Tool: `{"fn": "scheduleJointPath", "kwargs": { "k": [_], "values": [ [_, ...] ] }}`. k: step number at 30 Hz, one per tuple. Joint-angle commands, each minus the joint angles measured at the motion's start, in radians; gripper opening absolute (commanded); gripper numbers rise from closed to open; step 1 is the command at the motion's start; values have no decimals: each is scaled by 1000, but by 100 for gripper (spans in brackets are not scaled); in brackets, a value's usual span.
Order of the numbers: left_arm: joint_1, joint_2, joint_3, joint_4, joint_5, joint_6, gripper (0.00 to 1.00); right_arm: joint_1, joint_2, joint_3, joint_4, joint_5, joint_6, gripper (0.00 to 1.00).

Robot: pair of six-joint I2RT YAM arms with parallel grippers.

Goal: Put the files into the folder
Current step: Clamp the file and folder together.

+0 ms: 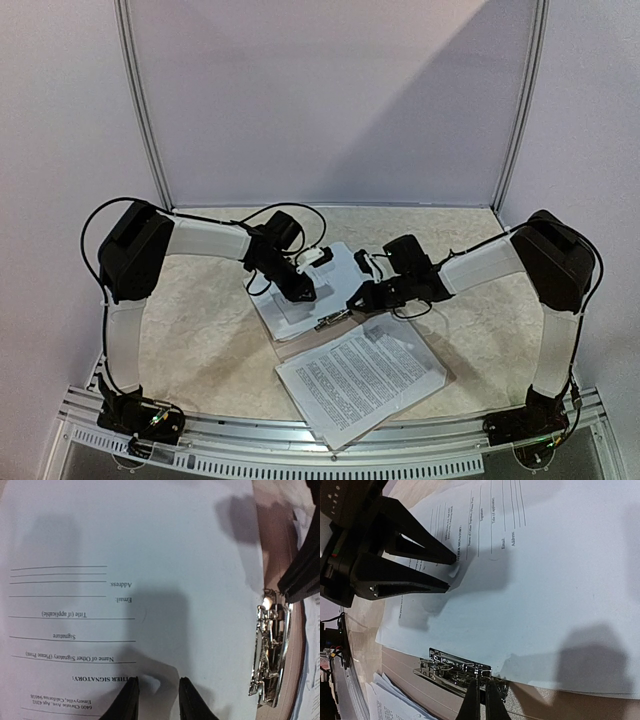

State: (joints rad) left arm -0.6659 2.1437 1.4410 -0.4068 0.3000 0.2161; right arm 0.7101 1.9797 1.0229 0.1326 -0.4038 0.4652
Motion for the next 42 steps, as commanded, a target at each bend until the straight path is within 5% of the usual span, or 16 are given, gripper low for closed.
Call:
{"fn": "scheduleJointPath", "kwargs": {
  "k": [1,42],
  "values": [
    [-23,80,-30,-124,-1,0,30,9,145,-84,-224,177,-33,0],
    [-23,72,-25,-129,-12,2,29,44,193,-224,-282,251,-41,0]
  ]
}}
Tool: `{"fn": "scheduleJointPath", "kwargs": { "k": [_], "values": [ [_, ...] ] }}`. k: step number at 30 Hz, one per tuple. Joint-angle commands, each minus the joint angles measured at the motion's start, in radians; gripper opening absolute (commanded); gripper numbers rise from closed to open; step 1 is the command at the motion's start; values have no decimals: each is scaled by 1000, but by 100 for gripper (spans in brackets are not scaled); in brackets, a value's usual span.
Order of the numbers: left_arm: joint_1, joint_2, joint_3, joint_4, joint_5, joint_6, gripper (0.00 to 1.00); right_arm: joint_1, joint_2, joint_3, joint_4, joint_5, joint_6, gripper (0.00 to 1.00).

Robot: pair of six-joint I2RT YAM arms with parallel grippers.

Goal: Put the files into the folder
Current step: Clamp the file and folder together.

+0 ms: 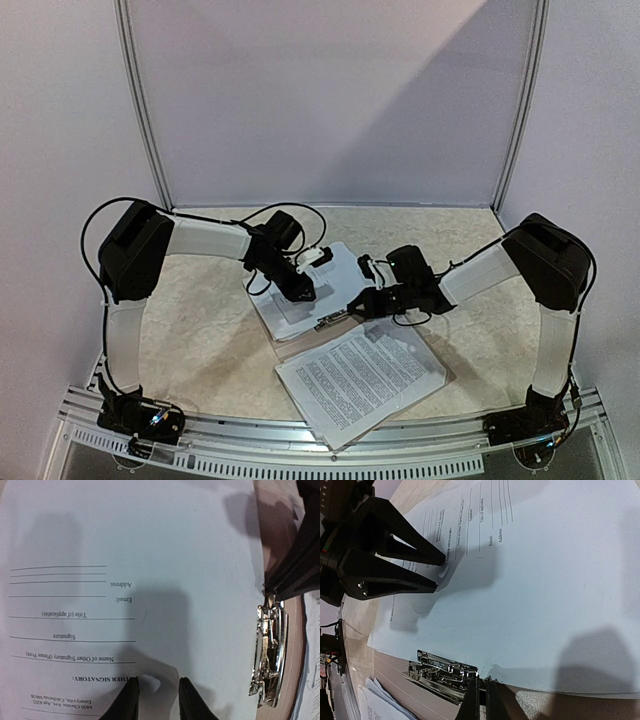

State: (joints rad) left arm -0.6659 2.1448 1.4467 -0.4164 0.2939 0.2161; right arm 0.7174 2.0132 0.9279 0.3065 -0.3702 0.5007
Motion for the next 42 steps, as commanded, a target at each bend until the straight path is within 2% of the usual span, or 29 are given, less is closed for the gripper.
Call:
{"fn": "scheduleJointPath", "kwargs": {
  "k": [1,14,27,39,42],
  "values": [
    [-23,70,-32,-119,-8,2,29,38,158,-131,-466,219,-84,0],
    [-23,73,-31,-118,-16,4,29,53,48,-144,-495,184,-144,0],
    [-23,73,-28,-119,-10,2,29,50,146,-54,-519,243,-149,0],
    [-23,73,-29,-119,-10,4,29,54,183,-123,-531,329,-136,0],
    [-23,72,-28,-118,-9,4,29,81,199,-114,-566,407,-145,0]
  ]
}}
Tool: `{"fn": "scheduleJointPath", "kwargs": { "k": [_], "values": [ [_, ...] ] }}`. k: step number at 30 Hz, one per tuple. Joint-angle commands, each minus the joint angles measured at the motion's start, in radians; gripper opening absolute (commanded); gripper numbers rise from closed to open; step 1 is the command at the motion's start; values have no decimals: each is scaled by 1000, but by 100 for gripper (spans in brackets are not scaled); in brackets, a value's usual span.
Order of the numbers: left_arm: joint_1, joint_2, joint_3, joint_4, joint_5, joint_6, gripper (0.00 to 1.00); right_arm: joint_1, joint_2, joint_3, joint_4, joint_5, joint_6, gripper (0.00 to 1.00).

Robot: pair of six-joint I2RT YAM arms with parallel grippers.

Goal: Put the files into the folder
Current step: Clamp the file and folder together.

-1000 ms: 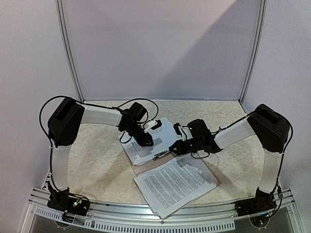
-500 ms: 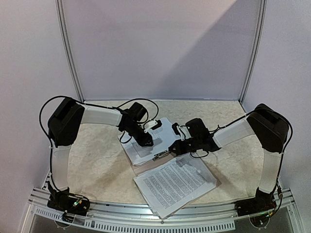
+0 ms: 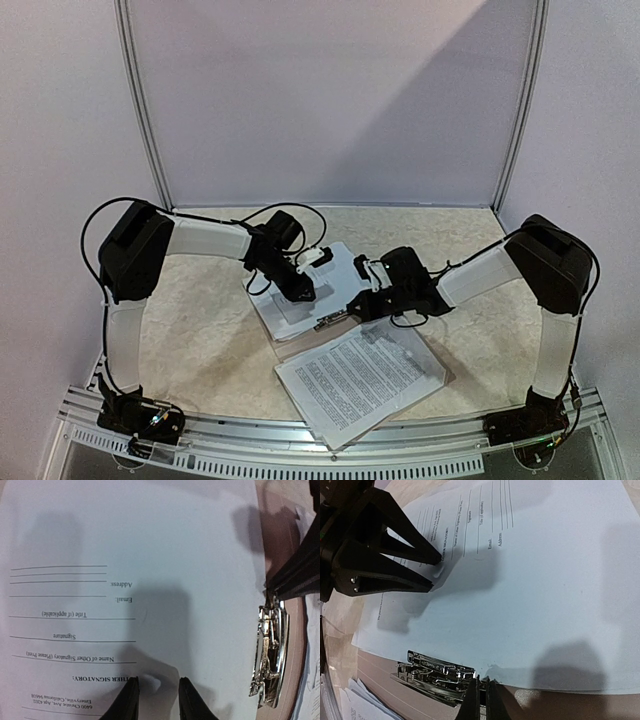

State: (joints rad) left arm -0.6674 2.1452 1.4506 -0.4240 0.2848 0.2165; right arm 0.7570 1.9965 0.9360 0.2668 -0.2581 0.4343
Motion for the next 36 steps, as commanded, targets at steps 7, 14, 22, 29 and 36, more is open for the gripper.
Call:
{"fn": "scheduleJointPath", "kwargs": {
  "k": [7,14,22,29,36],
  "values": [
    [-21,74,-32,-112,0,1,29,67,235,-173,-542,359,-79,0],
    [-21,76,-29,-115,2,2,29,68,220,-145,-541,338,-81,0],
    [-21,76,-32,-116,0,4,29,68,161,-102,-557,300,-96,0],
    [-21,78,-24,-118,-5,6,29,68,74,-27,-552,205,-94,1],
    [-21,69,1,-143,-18,29,30,68,-74,35,-528,124,-97,2]
  ]
}}
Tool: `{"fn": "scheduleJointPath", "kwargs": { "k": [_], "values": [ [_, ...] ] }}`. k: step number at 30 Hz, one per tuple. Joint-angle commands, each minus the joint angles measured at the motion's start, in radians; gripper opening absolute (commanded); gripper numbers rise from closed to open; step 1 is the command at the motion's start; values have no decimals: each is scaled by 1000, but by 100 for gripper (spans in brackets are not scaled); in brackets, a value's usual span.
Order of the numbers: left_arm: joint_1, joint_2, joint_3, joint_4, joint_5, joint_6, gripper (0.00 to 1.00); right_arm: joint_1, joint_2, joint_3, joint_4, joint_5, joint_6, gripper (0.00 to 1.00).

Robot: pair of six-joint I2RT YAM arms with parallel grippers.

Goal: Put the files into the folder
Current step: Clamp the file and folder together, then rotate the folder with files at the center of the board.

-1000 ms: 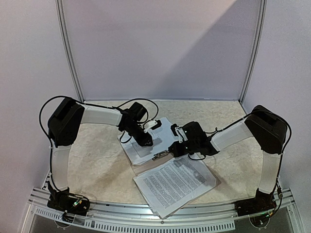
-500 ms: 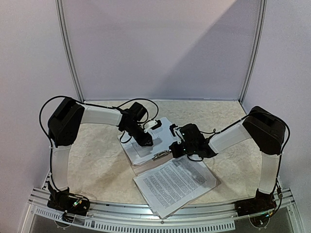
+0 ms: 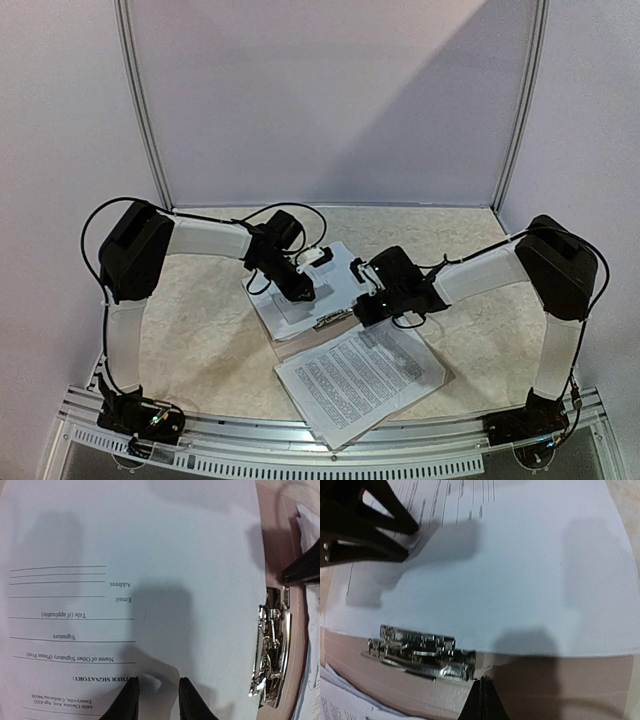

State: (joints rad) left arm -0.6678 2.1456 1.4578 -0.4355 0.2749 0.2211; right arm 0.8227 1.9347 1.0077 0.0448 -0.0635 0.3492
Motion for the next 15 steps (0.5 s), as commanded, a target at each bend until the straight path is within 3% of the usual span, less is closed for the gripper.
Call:
{"fn": "scheduleJointPath", "kwargs": {
  "k": [1,6,12,15],
  "values": [
    [-21,66,3,-138,-2,33,30,2,-32,-31,-307,-75,-14,3],
    [-23,26,70,-178,35,104,32,2,-139,-33,-299,-87,-83,11],
    [-22,-74,179,-252,97,230,41,2,-190,0,-316,-180,-338,43],
    [-11,-151,190,-274,88,267,45,2,-189,23,-295,-214,-533,49]
  ]
}}
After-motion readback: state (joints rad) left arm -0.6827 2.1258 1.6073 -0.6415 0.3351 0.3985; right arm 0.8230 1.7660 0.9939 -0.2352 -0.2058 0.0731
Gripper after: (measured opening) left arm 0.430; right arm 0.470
